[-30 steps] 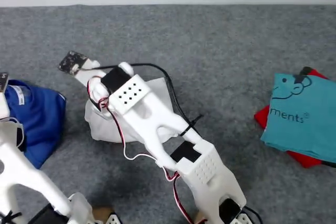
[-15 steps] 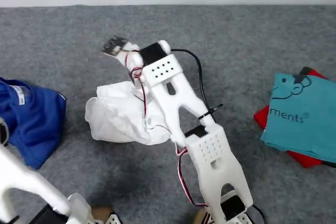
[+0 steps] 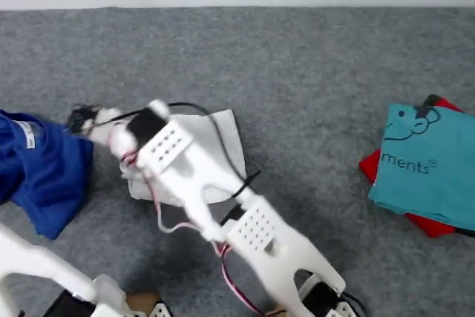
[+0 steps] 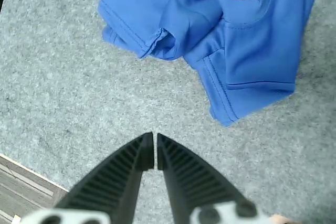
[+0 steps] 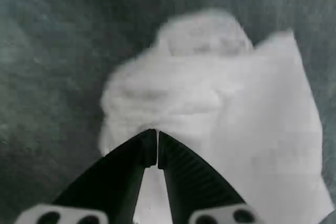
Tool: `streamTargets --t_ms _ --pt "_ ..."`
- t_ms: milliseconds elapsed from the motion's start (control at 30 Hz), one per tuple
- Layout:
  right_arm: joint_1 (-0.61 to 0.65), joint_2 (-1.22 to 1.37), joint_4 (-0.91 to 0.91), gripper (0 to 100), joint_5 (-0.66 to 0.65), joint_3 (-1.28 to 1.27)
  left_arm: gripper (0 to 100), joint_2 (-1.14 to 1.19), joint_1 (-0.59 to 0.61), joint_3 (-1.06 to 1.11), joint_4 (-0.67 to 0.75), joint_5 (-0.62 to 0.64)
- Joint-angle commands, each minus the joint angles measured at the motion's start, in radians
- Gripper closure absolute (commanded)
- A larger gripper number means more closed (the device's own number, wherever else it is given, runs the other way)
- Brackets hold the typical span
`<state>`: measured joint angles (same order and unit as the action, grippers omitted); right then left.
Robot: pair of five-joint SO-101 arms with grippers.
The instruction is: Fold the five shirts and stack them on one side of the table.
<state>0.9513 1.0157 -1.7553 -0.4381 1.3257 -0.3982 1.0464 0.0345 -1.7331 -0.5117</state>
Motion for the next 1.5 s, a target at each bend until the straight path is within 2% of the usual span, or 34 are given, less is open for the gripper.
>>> streamTargets --t_ms 0,267,400,733,900,1200,1467 --pt "0.022 -0.062 -0.042 98.9 -0.009 0.110 98 -0.037 0.005 -0.031 -0.017 -0.009" --pt "-0.186 -0.137 -0.038 98.9 -0.014 0.078 98 -0.037 0.006 -0.031 -0.017 -0.012" --pt "-0.213 -0.073 -0.038 98.9 -0.009 0.008 98 -0.038 0.006 -0.039 -0.017 -0.009" --pt "0.077 0.107 -0.038 98.9 0.029 -0.011 98 -0.141 0.126 -0.094 0.018 -0.011" --pt "0.114 0.125 -0.038 98.9 0.035 -0.002 98 -0.143 0.164 -0.091 0.018 -0.014" --pt "-0.084 -0.015 -0.035 98.3 0.035 0.146 98 -0.143 0.193 -0.091 0.018 -0.048" --pt "-0.274 0.056 0.113 94.0 0.040 0.147 98 -0.149 0.193 -0.091 0.017 -0.048"
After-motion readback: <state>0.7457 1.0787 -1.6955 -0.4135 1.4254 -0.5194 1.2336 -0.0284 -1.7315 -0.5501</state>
